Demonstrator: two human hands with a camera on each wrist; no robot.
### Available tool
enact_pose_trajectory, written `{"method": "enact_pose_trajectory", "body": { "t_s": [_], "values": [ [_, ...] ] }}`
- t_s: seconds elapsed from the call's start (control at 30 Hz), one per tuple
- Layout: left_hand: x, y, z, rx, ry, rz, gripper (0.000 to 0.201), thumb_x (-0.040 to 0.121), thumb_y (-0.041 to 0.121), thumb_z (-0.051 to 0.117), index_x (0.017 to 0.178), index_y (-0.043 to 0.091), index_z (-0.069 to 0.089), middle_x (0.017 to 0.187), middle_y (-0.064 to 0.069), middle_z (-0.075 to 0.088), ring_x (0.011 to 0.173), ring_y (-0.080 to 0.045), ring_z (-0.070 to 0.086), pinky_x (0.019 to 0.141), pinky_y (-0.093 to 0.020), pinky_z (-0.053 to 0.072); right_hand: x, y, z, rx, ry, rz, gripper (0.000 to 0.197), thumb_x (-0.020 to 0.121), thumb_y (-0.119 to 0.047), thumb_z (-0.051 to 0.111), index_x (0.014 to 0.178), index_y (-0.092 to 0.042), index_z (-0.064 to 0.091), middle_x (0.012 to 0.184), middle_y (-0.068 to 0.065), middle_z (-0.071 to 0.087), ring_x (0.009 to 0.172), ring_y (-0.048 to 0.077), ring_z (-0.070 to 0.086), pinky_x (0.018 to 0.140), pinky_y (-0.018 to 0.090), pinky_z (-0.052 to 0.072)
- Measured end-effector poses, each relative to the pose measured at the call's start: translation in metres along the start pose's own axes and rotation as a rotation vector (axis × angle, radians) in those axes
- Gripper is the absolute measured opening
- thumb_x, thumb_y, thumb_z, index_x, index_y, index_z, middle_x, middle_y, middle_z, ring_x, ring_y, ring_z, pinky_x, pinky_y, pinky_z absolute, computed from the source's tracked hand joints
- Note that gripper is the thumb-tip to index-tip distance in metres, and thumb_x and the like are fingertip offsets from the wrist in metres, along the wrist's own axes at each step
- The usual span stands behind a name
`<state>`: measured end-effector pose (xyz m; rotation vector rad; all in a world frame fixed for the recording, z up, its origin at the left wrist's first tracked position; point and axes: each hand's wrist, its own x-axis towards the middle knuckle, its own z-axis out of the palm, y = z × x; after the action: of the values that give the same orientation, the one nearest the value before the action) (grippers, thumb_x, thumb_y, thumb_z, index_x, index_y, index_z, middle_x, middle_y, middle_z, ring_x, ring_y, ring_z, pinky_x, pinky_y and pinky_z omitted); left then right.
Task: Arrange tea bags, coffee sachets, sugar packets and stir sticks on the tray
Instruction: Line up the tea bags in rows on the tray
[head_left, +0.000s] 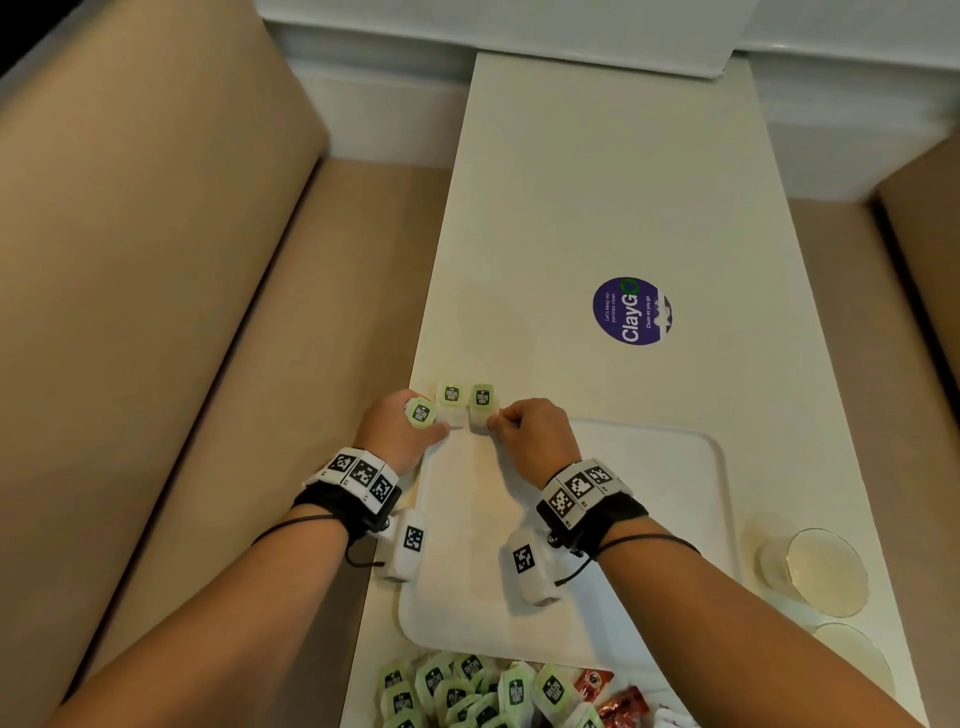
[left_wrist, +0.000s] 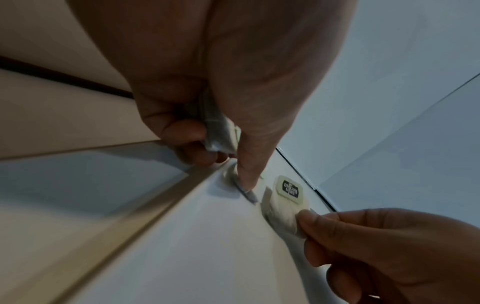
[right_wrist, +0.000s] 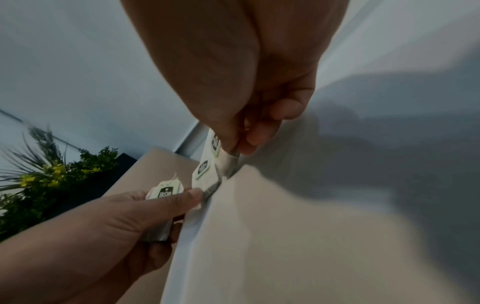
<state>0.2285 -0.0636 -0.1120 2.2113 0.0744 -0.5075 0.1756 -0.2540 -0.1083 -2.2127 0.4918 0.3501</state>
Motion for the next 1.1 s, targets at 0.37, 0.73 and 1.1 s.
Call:
{"method": "enact_pose_trajectory", "body": {
  "t_s": [0.37, 0.73, 1.1],
  "values": [
    [0.005, 0.005, 0.002, 0.06, 0.01, 0.001, 0.021, 0.078, 0.018, 0.083, 0.089, 0.011, 0.067, 0.083, -0.004, 0.071, 0.075, -0.023, 0.065, 0.07, -0.032, 0.053, 0.001, -0.005, 0.009, -0.02, 0.049, 0.094, 0.028, 0.095, -0.036, 0.062, 0.07, -0.025, 0.061, 0.068, -0.004, 0.06, 0.068, 0.021, 0.059, 0.056, 0.026, 0.038],
    [0.0, 0.006, -0.008, -0.081, 0.004, -0.07, 0.018, 0.083, 0.014, 0.077, 0.097, 0.015, 0.065, 0.08, 0.003, 0.067, 0.068, -0.017, 0.061, 0.062, -0.026, 0.046, -0.002, -0.005, 0.005, 0.037, 0.063, 0.084, 0.034, 0.09, -0.043, 0.067, 0.07, -0.015, 0.067, 0.068, -0.001, 0.066, 0.066, 0.022, 0.063, 0.059, 0.029, 0.047],
    [-0.009, 0.011, -0.011, -0.249, -0.128, -0.031, 0.035, 0.084, -0.002, 0.067, 0.112, 0.018, 0.064, 0.1, -0.002, 0.072, 0.089, -0.023, 0.069, 0.085, -0.044, 0.06, -0.017, -0.008, 0.009, 0.11, -0.034, -0.11, 0.029, 0.097, -0.04, 0.064, 0.09, -0.014, 0.074, 0.073, -0.001, 0.07, 0.064, 0.016, 0.065, 0.068, 0.029, 0.054]
  ]
}}
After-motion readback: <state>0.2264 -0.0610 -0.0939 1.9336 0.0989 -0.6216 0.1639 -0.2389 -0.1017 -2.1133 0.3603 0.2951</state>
